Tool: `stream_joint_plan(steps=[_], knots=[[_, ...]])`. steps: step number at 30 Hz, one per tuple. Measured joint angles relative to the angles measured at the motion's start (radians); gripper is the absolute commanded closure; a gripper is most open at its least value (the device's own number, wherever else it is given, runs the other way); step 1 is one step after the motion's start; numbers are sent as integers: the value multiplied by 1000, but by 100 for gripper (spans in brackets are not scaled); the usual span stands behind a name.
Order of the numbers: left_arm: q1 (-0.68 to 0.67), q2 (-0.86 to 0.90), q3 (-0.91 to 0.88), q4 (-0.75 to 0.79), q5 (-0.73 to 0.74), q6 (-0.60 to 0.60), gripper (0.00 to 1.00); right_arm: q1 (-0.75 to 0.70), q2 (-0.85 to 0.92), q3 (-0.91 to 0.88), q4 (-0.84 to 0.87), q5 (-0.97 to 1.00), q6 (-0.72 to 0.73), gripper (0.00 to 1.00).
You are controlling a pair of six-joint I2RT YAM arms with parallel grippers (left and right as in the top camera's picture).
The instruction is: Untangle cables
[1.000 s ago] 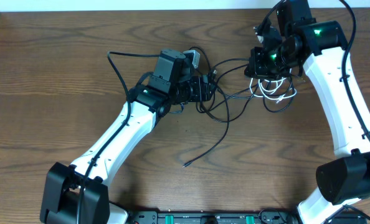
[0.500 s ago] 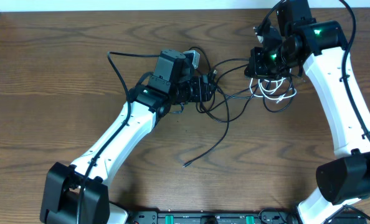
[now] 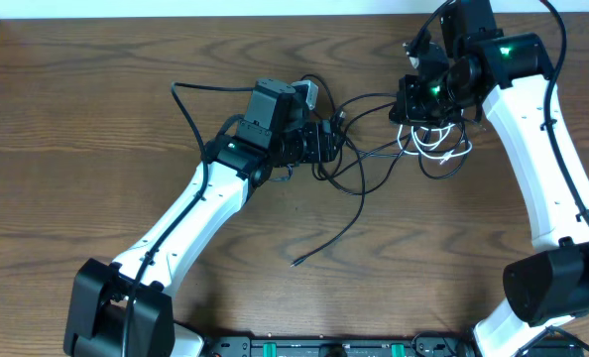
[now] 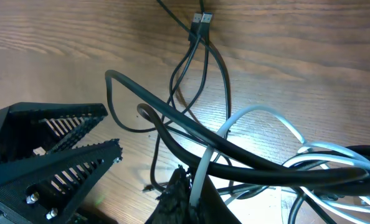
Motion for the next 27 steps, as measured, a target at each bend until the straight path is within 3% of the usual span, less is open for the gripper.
stream_joint_plan(steps=[27], knots=[[0, 0, 0, -10, 0, 0, 34, 0, 0, 0, -2, 0, 0, 99]])
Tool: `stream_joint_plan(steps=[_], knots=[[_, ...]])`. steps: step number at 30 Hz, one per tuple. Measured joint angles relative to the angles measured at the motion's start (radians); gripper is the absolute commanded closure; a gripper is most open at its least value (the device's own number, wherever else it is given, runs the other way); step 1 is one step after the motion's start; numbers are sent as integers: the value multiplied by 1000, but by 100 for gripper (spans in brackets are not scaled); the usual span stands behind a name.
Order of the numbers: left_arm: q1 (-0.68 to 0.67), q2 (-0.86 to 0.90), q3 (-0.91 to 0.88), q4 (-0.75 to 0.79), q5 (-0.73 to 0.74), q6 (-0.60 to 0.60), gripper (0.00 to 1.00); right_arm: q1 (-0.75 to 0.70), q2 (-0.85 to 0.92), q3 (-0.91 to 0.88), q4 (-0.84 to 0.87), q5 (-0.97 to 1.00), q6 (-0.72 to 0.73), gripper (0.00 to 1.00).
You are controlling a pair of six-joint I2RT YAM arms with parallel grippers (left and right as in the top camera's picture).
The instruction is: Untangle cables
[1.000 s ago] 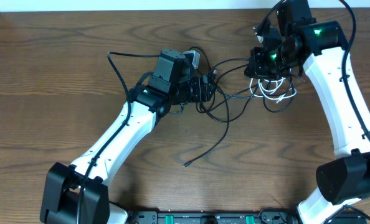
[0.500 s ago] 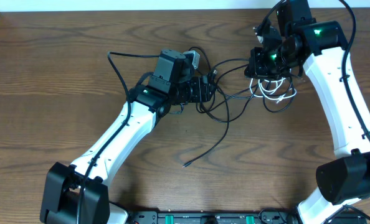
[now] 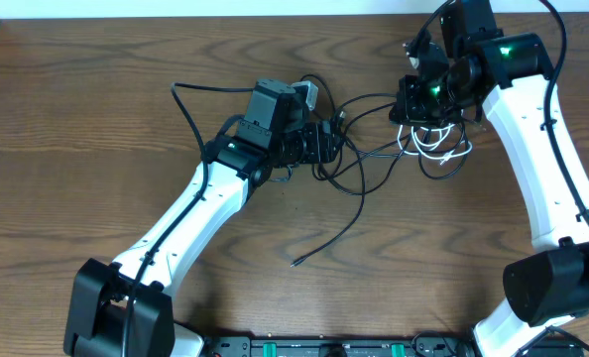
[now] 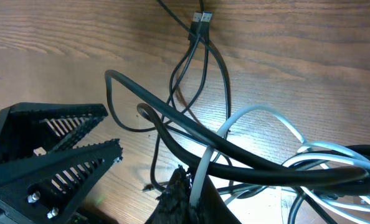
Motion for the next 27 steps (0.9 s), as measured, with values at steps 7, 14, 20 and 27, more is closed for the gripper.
stream_joint_plan(steps=[7, 14, 20, 27], knots=[[0, 0, 0, -7, 0, 0, 34, 0, 0, 0, -8, 18, 0, 99], [0, 0, 0, -10, 0, 0, 34, 0, 0, 0, -24, 57, -3, 99], [0, 0, 0, -10, 0, 0, 34, 0, 0, 0, -47, 102, -4, 99], [0, 0, 0, -15, 0, 0, 34, 0, 0, 0, -68, 191, -3, 99]])
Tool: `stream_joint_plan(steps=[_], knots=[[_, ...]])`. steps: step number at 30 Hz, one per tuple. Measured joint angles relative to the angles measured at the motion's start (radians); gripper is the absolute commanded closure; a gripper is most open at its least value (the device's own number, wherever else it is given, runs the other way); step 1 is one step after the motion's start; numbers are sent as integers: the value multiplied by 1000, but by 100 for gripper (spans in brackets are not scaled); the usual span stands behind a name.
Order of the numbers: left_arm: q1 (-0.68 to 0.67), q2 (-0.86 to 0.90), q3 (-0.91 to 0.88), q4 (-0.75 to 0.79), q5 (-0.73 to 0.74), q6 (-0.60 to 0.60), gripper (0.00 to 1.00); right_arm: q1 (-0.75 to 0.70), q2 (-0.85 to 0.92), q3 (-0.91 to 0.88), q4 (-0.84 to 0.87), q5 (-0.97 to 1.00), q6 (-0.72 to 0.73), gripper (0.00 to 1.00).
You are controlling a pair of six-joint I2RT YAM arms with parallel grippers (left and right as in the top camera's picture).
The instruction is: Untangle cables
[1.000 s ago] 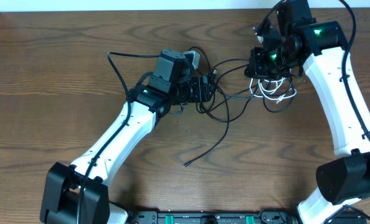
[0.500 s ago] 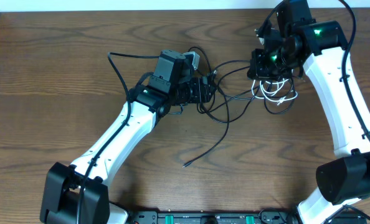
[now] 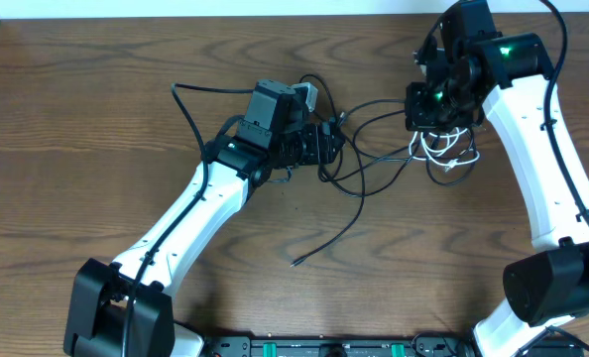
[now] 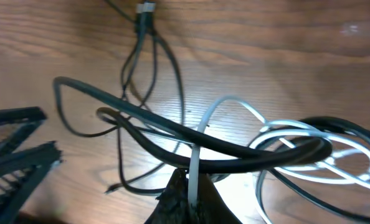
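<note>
Thin black cables (image 3: pixel 360 198) and a looped white cable (image 3: pixel 447 151) lie tangled at the table's far middle and right. My right gripper (image 3: pixel 428 107) is shut on the white cable (image 4: pixel 225 99), which runs up out of its fingers (image 4: pixel 191 180) beneath a thick black cable (image 4: pixel 235 146). My left gripper (image 3: pixel 331 144) sits at the left end of the black tangle. In the right wrist view its two ribbed fingers (image 4: pixel 53 137) stand apart with bare wood between them, so it is open.
A black cable's loose end (image 3: pixel 296 262) trails toward the table's middle front. A plug (image 4: pixel 146 8) lies where two thin black strands meet. Another black cable (image 3: pixel 190 104) loops behind the left arm. The wooden table's (image 3: pixel 96 178) far edge meets a white wall.
My right gripper has shifted to the right with the white cable in it. The white loops and the black strands caught in them lie further right. The left arm has not moved.
At both earlier moments my right gripper was shut on the white cable beside the tangle and nothing moved, with the left gripper at the black cables. Now the right gripper and the white loops stand further from the left gripper.
</note>
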Motion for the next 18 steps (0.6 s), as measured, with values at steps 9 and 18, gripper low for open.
stream_joint_plan(steps=[9, 18], knots=[[0, 0, 0, -6, 0, 0, 34, 0, 0, 0, -14, 68, 1, 99], [0, 0, 0, -18, 0, 0, 34, 0, 0, 0, -60, 193, 49, 99]])
